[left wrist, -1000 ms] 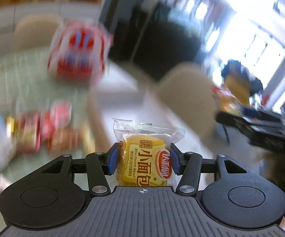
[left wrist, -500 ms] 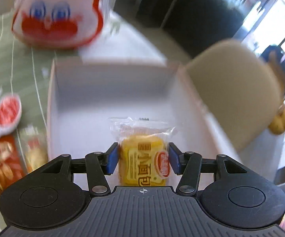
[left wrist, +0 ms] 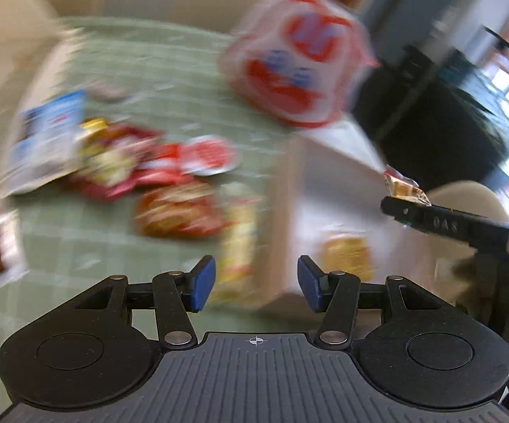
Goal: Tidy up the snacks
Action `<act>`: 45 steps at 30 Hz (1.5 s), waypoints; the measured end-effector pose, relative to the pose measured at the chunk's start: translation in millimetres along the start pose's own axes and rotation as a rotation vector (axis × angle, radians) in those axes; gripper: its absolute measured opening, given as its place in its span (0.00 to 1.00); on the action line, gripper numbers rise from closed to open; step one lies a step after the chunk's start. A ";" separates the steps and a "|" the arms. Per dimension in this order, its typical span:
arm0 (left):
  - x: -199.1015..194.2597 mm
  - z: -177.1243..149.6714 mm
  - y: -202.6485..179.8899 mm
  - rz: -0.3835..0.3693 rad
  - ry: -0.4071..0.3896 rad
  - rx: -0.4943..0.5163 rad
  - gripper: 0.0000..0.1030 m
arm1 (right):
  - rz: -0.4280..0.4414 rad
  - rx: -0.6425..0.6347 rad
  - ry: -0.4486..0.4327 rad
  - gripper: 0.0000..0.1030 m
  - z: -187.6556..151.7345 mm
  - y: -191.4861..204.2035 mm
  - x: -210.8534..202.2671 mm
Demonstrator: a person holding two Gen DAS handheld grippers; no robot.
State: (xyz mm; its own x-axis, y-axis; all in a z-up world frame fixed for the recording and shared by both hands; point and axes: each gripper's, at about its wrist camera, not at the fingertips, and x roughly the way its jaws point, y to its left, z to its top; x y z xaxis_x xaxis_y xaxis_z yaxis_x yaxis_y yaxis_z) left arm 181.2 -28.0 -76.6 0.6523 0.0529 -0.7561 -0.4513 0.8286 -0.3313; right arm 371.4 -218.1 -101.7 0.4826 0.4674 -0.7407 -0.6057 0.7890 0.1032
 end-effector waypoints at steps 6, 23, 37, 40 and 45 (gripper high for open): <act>-29.6 -26.0 85.1 0.193 -0.010 -0.193 0.55 | -0.053 -0.097 0.152 0.67 1.5 28.2 47.3; -55.5 -38.2 193.2 0.131 -0.006 -0.299 0.55 | 0.217 -0.221 0.095 0.83 54.3 221.6 29.7; -67.9 -44.8 250.8 0.078 0.043 -0.259 0.55 | 0.150 -0.300 0.185 0.79 49.6 363.8 149.1; -63.1 -34.7 260.0 0.077 0.032 -0.248 0.55 | 0.161 -0.308 0.195 0.76 43.8 354.2 129.9; -42.6 -9.8 261.5 0.071 0.017 -0.210 0.55 | 0.156 -0.300 0.174 0.74 19.8 321.2 78.5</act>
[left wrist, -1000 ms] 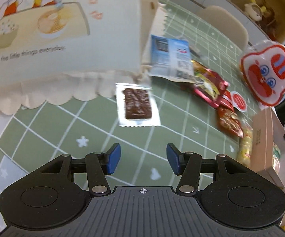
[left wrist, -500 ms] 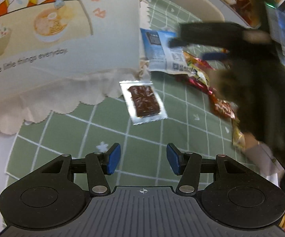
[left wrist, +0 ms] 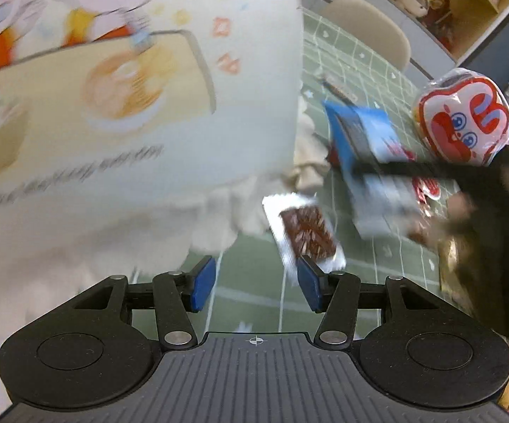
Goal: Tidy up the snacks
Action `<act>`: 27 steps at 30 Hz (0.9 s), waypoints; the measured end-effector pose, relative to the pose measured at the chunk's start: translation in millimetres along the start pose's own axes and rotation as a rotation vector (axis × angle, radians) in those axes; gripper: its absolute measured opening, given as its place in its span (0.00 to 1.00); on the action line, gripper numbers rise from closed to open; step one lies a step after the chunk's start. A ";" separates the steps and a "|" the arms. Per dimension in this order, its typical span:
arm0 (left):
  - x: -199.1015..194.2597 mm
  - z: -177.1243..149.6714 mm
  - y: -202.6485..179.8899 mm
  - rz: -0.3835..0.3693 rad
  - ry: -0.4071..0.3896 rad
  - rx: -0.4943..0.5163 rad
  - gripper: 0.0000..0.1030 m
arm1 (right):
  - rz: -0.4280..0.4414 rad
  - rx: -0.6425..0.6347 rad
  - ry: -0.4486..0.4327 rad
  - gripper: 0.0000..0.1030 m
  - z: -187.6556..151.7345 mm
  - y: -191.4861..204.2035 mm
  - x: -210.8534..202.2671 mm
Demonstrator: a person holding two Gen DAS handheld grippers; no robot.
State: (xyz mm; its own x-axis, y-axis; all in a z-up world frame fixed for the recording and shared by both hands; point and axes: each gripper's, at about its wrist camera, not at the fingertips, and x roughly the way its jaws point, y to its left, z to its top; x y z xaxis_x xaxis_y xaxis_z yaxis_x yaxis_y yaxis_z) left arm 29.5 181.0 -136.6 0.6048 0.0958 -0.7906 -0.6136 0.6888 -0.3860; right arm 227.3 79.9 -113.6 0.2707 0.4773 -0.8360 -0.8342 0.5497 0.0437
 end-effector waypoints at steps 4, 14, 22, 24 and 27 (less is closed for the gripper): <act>18.9 14.6 -13.6 0.003 -0.001 0.040 0.55 | -0.028 0.047 -0.035 0.75 -48.3 -15.6 -45.3; 55.8 22.7 -76.1 0.039 0.002 0.235 0.56 | -0.083 0.171 0.014 0.76 -148.1 -38.7 -73.4; 48.3 -16.6 -104.9 0.117 0.034 0.509 0.57 | -0.021 0.269 0.052 0.80 -175.7 -38.0 -79.1; 42.0 -21.8 -100.3 0.137 0.032 0.522 0.58 | -0.021 0.268 0.050 0.82 -179.7 -32.5 -79.1; 27.0 -24.6 -87.7 0.148 0.012 0.512 0.54 | -0.054 0.244 0.045 0.83 -182.2 -24.1 -78.7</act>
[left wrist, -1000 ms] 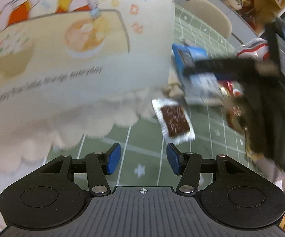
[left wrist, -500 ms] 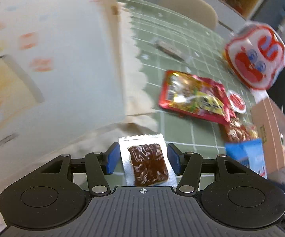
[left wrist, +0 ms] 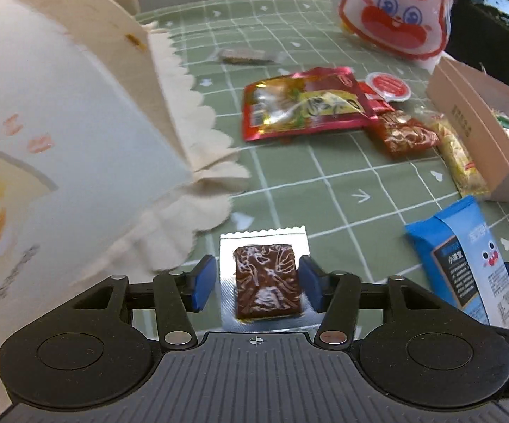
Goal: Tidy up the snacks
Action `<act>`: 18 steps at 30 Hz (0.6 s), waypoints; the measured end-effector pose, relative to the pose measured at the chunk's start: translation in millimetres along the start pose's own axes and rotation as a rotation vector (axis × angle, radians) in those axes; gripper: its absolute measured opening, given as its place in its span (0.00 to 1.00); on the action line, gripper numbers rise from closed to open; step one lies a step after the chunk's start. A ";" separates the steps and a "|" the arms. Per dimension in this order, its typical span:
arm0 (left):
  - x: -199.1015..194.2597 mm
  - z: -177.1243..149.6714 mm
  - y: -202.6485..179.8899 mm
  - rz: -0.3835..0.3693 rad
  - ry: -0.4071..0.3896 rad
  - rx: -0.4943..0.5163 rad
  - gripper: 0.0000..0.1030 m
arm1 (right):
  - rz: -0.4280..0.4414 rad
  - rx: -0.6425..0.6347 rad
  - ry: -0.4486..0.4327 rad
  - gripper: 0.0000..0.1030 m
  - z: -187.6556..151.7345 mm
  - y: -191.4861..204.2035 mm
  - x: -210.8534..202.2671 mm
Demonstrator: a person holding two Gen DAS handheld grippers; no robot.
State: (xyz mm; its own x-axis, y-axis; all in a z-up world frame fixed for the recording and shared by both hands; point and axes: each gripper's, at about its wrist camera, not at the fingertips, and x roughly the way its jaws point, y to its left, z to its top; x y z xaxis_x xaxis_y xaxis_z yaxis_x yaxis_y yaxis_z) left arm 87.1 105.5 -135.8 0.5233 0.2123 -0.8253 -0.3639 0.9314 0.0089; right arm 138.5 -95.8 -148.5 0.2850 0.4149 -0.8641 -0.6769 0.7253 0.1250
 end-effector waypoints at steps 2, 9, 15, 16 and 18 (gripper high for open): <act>-9.6 -3.7 10.7 -0.062 -0.017 -0.041 0.53 | -0.021 -0.009 -0.014 0.85 -5.1 3.9 -0.4; -0.8 -3.0 12.4 -0.077 0.033 -0.057 0.53 | -0.078 0.000 -0.059 0.94 -17.9 9.4 -1.0; 2.4 -1.2 3.4 -0.065 0.035 -0.030 0.52 | -0.091 0.020 -0.084 1.00 -22.9 8.9 -0.1; 2.8 -1.1 1.8 -0.059 0.035 -0.021 0.52 | -0.092 0.019 -0.092 1.00 -24.2 9.1 -0.4; 3.2 -1.5 -0.4 -0.049 0.035 -0.006 0.52 | -0.094 0.020 -0.105 1.00 -26.1 9.5 -0.4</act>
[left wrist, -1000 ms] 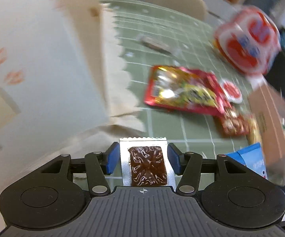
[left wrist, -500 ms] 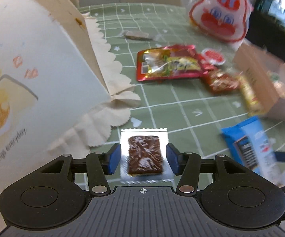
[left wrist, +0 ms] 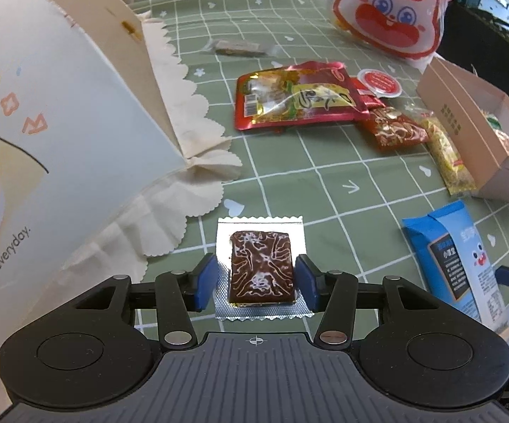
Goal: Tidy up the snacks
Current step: 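Lift the blue packet and chocolate square into the pink box and release both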
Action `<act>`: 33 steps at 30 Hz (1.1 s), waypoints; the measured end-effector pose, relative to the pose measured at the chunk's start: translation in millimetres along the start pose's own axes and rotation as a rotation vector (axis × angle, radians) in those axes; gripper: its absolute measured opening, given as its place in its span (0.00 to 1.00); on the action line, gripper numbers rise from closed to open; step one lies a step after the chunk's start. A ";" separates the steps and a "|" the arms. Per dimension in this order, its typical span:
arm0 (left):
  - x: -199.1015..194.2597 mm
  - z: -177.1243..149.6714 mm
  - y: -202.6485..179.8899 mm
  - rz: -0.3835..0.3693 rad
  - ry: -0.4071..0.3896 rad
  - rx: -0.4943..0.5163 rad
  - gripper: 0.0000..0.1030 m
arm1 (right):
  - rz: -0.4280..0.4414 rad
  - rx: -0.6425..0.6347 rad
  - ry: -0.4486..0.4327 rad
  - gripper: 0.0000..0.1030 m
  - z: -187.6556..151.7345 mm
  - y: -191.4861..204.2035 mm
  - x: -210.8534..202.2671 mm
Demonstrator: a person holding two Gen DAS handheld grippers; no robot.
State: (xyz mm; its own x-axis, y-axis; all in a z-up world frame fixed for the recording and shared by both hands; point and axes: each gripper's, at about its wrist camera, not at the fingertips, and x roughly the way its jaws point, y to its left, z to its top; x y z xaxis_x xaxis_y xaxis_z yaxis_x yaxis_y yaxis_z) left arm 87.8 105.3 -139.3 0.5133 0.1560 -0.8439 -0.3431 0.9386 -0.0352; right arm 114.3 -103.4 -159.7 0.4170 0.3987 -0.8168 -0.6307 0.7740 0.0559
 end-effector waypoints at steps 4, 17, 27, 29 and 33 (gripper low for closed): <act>0.3 -1.4 -3.2 0.019 -0.005 0.007 0.53 | -0.002 -0.001 -0.019 1.00 -2.9 -0.2 -1.1; -6.3 -14.2 -3.8 0.012 -0.025 0.033 0.52 | -0.007 0.008 -0.069 1.00 -10.6 0.4 -3.4; -21.8 -35.1 7.8 -0.037 -0.012 0.029 0.50 | -0.021 0.032 -0.084 1.00 -17.4 1.5 -7.7; -25.1 -40.6 9.9 -0.047 -0.020 0.034 0.50 | -0.027 0.042 -0.084 1.00 -17.7 2.0 -8.0; -27.4 -46.5 7.2 -0.040 -0.040 0.063 0.50 | -0.015 0.018 -0.094 1.00 -18.5 0.5 -8.0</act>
State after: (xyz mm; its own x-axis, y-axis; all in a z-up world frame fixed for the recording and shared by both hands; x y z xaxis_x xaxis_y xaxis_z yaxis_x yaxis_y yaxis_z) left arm 34.8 93.5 -141.3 0.5570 0.1294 -0.8204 -0.2725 0.9616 -0.0333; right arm 98.6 -115.3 -163.7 0.4862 0.4311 -0.7601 -0.6125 0.7885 0.0554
